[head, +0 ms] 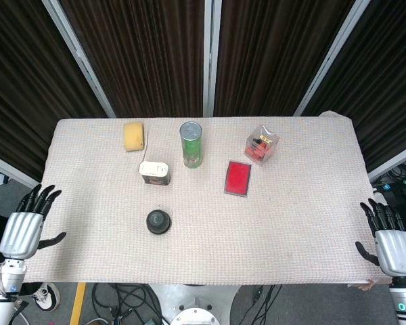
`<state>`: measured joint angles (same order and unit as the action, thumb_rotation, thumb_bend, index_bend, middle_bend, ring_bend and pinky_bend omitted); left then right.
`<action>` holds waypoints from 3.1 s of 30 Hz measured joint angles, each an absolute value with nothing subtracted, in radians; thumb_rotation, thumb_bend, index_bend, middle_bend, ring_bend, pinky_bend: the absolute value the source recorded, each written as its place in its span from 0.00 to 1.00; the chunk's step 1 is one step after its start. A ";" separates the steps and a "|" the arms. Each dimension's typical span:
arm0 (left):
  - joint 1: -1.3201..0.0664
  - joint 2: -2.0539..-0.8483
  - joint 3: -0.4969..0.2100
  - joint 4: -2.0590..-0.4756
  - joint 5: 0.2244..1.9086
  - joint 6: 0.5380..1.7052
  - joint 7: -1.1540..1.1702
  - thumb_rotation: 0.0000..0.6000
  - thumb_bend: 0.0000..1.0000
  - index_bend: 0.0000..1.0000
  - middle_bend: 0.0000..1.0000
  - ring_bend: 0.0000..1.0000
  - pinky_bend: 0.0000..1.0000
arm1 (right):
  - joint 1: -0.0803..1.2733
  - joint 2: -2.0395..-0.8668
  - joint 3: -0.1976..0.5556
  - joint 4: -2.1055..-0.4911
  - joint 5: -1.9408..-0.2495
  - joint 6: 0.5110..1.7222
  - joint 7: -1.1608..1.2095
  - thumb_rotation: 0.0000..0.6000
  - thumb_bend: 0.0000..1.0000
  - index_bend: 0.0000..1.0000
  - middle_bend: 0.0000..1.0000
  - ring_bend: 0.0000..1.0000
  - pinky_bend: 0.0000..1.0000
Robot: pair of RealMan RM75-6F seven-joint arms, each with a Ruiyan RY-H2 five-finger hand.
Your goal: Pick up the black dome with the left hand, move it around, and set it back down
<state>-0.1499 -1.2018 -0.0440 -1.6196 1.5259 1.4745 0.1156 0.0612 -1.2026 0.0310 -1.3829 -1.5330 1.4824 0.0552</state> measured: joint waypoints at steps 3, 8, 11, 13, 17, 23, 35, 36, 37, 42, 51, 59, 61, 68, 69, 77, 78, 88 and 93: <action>-0.156 -1.205 -0.048 -1.636 1.519 1.465 0.134 1.00 0.00 0.12 0.07 0.00 0.14 | 0.061 -1.200 0.031 -1.373 -1.530 1.479 0.079 1.00 0.15 0.00 0.00 0.00 0.00; -0.158 -1.206 -0.045 -1.642 1.514 1.453 0.115 1.00 0.00 0.12 0.08 0.00 0.15 | 0.059 -1.193 0.034 -1.370 -1.533 1.487 0.105 1.00 0.15 0.00 0.00 0.00 0.00; -0.160 -1.207 -0.037 -1.641 1.510 1.434 0.067 1.00 0.00 0.12 0.08 0.00 0.16 | 0.060 -1.190 0.034 -1.380 -1.537 1.489 0.101 1.00 0.15 0.00 0.00 0.00 0.00; -0.162 -1.211 -0.030 -1.630 1.506 1.412 0.034 1.00 0.00 0.12 0.08 0.00 0.16 | 0.062 -1.186 0.035 -1.394 -1.538 1.489 0.091 1.00 0.15 0.00 0.00 0.00 0.00; -0.163 -1.223 -0.024 -1.609 1.505 1.402 0.002 1.00 0.00 0.12 0.09 0.00 0.16 | 0.064 -1.175 0.041 -1.431 -1.532 1.489 0.064 1.00 0.15 0.00 0.00 0.00 0.00; -0.173 -1.235 -0.014 -1.591 1.519 1.385 0.000 1.00 0.00 0.13 0.09 0.00 0.19 | 0.064 -1.160 0.043 -1.465 -1.535 1.494 0.044 1.00 0.15 0.00 0.00 0.00 0.00; -0.237 -1.336 -0.010 -1.534 1.593 1.341 -0.028 1.00 0.00 0.14 0.13 0.04 0.22 | 0.071 -1.156 0.053 -1.490 -1.536 1.500 0.029 1.00 0.16 0.00 0.00 0.00 0.00; -0.246 -1.344 -0.010 -1.530 1.594 1.329 -0.033 1.00 0.00 0.14 0.13 0.04 0.22 | 0.070 -1.156 0.054 -1.488 -1.534 1.501 0.030 1.00 0.16 0.00 0.00 0.00 0.00; -0.259 -1.354 -0.012 -1.526 1.593 1.309 -0.040 1.00 0.00 0.14 0.13 0.04 0.22 | 0.069 -1.156 0.054 -1.486 -1.532 1.500 0.033 1.00 0.16 0.00 0.00 0.00 0.00; -0.327 -1.399 -0.024 -1.501 1.580 1.208 -0.062 1.00 0.00 0.14 0.13 0.05 0.23 | 0.070 -1.157 0.056 -1.474 -1.522 1.493 0.049 1.00 0.16 0.00 0.00 0.00 0.00; -0.415 -1.496 -0.046 -1.443 1.552 1.117 -0.071 1.00 0.00 0.14 0.14 0.05 0.23 | 0.074 -1.171 0.057 -1.430 -1.501 1.466 0.090 1.00 0.16 0.00 0.00 0.00 0.00; -0.452 -1.545 -0.043 -1.418 1.534 1.077 -0.090 1.00 0.00 0.14 0.15 0.05 0.23 | 0.073 -1.173 0.059 -1.416 -1.498 1.465 0.105 1.00 0.16 0.00 0.00 0.00 0.00; -0.462 -1.556 -0.045 -1.404 1.533 1.069 -0.095 1.00 0.00 0.14 0.16 0.05 0.23 | 0.074 -1.174 0.058 -1.416 -1.498 1.462 0.103 1.00 0.16 0.00 0.00 0.00 0.00; -0.497 -1.597 -0.044 -1.352 1.527 1.037 -0.125 1.00 0.00 0.14 0.17 0.08 0.25 | 0.076 -1.177 0.057 -1.415 -1.496 1.457 0.098 1.00 0.16 0.00 0.00 0.00 0.00; -0.502 -1.602 -0.044 -1.348 1.526 1.033 -0.128 1.00 0.00 0.14 0.17 0.08 0.25 | 0.076 -1.177 0.057 -1.414 -1.495 1.456 0.098 1.00 0.16 0.00 0.00 0.00 0.00; -0.527 -1.635 -0.038 -1.328 1.509 1.006 -0.132 1.00 0.00 0.15 0.17 0.08 0.25 | 0.077 -1.177 0.058 -1.411 -1.492 1.453 0.103 1.00 0.16 0.00 0.00 0.00 0.00; -0.529 -1.637 -0.038 -1.327 1.507 1.004 -0.130 1.00 0.00 0.15 0.17 0.08 0.25 | 0.077 -1.177 0.058 -1.410 -1.492 1.453 0.104 1.00 0.16 0.00 0.00 0.00 0.00; -0.562 -1.669 -0.044 -1.296 1.482 0.971 -0.088 1.00 0.00 0.15 0.20 0.08 0.25 | 0.076 -1.181 0.059 -1.399 -1.489 1.453 0.114 1.00 0.16 0.00 0.00 0.00 0.00; -0.573 -1.675 -0.046 -1.287 1.472 0.962 -0.052 1.00 0.00 0.15 0.21 0.08 0.25 | 0.075 -1.182 0.059 -1.395 -1.489 1.454 0.120 1.00 0.16 0.00 0.00 0.00 0.00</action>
<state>-0.5733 -1.6752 -0.0459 -1.2872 1.4725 0.9619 -0.0525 0.0752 -1.1815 0.0592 -1.3947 -1.4891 1.4537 0.1197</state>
